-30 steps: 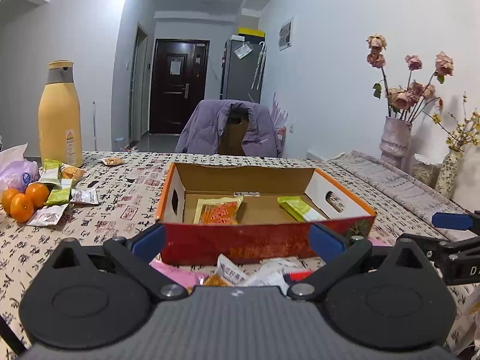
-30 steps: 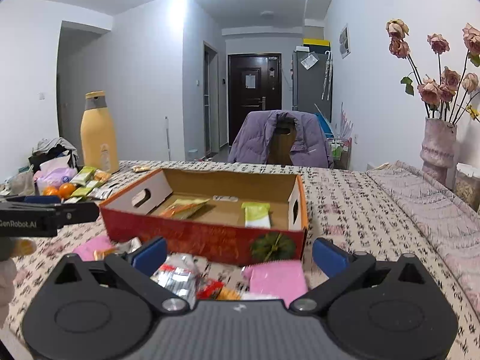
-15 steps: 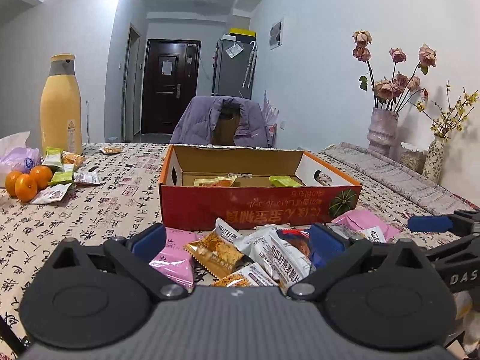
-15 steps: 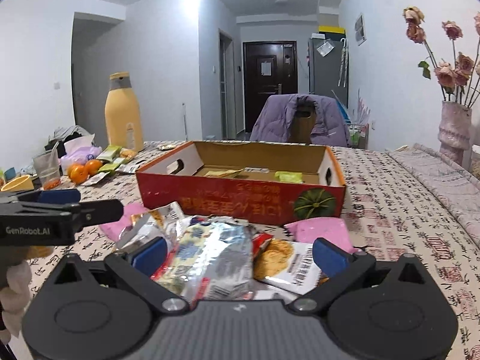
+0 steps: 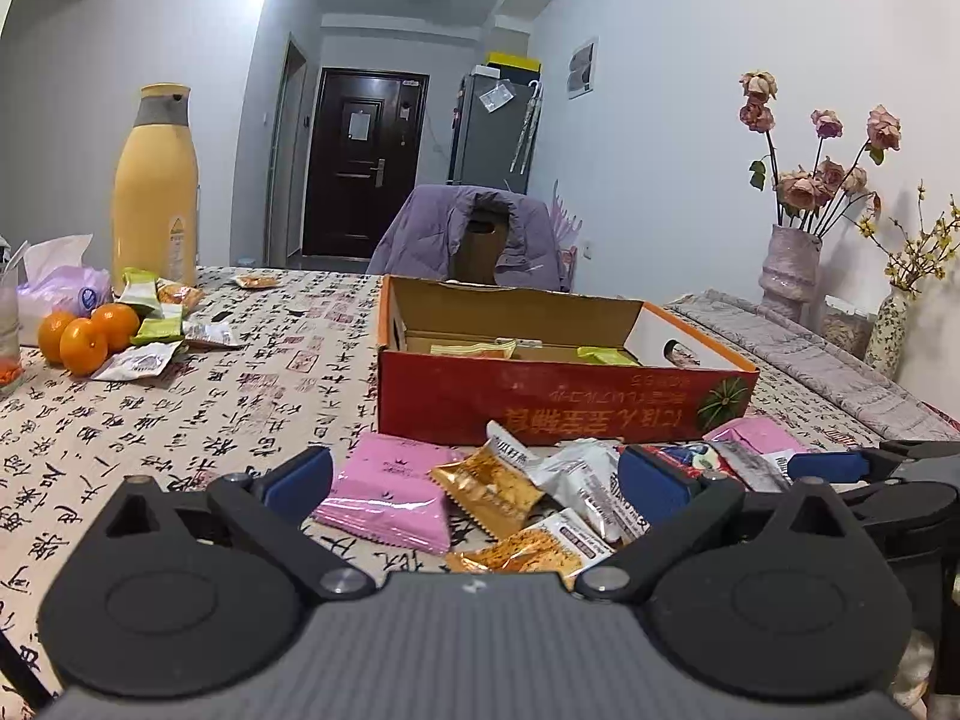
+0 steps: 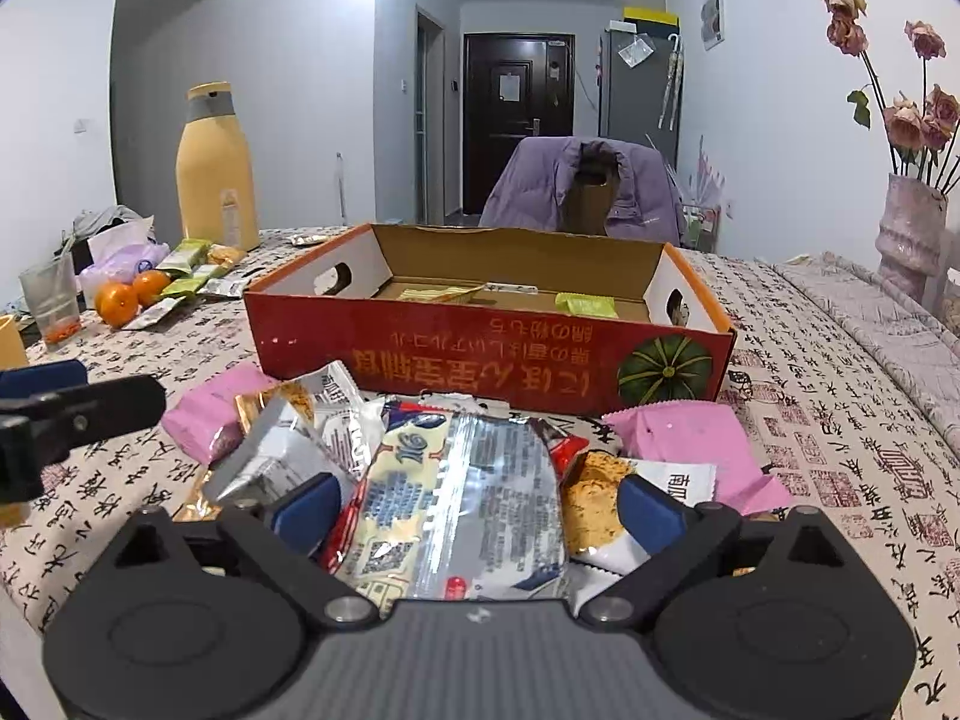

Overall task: Organize snacks
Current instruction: 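Withdraw both grippers from the box back over the snack pile, then grasp the white biscuit packet with the left gripper while the right grasps the silver wrapper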

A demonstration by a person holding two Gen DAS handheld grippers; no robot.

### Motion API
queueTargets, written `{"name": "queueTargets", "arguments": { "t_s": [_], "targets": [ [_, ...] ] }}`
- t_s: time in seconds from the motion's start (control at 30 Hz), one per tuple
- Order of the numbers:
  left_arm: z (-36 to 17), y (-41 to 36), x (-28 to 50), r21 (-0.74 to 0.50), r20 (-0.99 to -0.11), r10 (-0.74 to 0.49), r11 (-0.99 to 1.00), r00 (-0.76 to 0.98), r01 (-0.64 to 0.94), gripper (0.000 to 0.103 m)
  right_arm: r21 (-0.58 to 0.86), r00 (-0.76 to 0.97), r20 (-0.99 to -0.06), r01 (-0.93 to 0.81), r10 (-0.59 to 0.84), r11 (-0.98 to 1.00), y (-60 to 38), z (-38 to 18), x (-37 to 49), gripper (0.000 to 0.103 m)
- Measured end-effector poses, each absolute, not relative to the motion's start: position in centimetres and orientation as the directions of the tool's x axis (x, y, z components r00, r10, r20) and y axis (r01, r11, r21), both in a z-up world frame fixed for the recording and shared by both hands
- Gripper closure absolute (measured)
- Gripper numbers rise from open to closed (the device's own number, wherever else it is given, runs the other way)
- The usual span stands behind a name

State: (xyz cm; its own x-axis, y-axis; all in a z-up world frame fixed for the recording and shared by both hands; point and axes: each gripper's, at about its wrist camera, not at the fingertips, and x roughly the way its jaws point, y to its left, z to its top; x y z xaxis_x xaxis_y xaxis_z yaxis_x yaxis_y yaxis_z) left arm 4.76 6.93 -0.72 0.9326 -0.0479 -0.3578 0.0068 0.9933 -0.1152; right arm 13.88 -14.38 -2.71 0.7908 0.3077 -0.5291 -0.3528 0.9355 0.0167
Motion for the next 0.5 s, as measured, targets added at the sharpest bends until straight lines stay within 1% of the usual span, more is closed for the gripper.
{"name": "queueTargets", "arguments": {
  "t_s": [0.03, 0.17, 0.23, 0.3, 0.43, 0.5],
  "targets": [
    [-0.8, 7.0, 4.8, -0.115, -0.361, -0.048, 0.993, 0.931, 0.006, 0.0, 0.012, 0.792, -0.528, -0.352, 0.304, 0.936, -14.28, -2.75, 13.87, 0.008],
    [-1.13, 7.23, 4.82, -0.119, -0.367, -0.06, 0.993, 0.928, 0.017, 0.0, 0.008, 0.791, -0.532, -0.352, 0.302, 0.936, -13.98, -2.8, 13.78, 0.017],
    [-1.23, 7.29, 4.78, -0.121, -0.369, -0.063, 0.993, 0.927, 0.019, 0.0, 0.023, 0.788, -0.539, -0.34, 0.298, 0.94, -14.05, -2.92, 13.87, 0.02],
    [-1.37, 7.45, 4.69, -0.123, -0.371, -0.065, 0.992, 0.926, 0.02, 0.0, 0.045, 0.78, -0.549, -0.332, 0.301, 0.942, -14.2, -3.07, 14.02, 0.026],
    [-1.54, 7.61, 4.61, -0.128, -0.377, -0.065, 0.992, 0.924, 0.018, 0.0, 0.02, 0.78, -0.556, -0.334, 0.288, 0.942, -13.76, -3.32, 13.83, 0.028],
    [-1.48, 7.57, 4.58, -0.13, -0.378, -0.067, 0.991, 0.923, 0.018, 0.0, 0.018, 0.783, -0.55, -0.339, 0.292, 0.941, -13.79, -3.2, 13.67, 0.038]
  ]
}}
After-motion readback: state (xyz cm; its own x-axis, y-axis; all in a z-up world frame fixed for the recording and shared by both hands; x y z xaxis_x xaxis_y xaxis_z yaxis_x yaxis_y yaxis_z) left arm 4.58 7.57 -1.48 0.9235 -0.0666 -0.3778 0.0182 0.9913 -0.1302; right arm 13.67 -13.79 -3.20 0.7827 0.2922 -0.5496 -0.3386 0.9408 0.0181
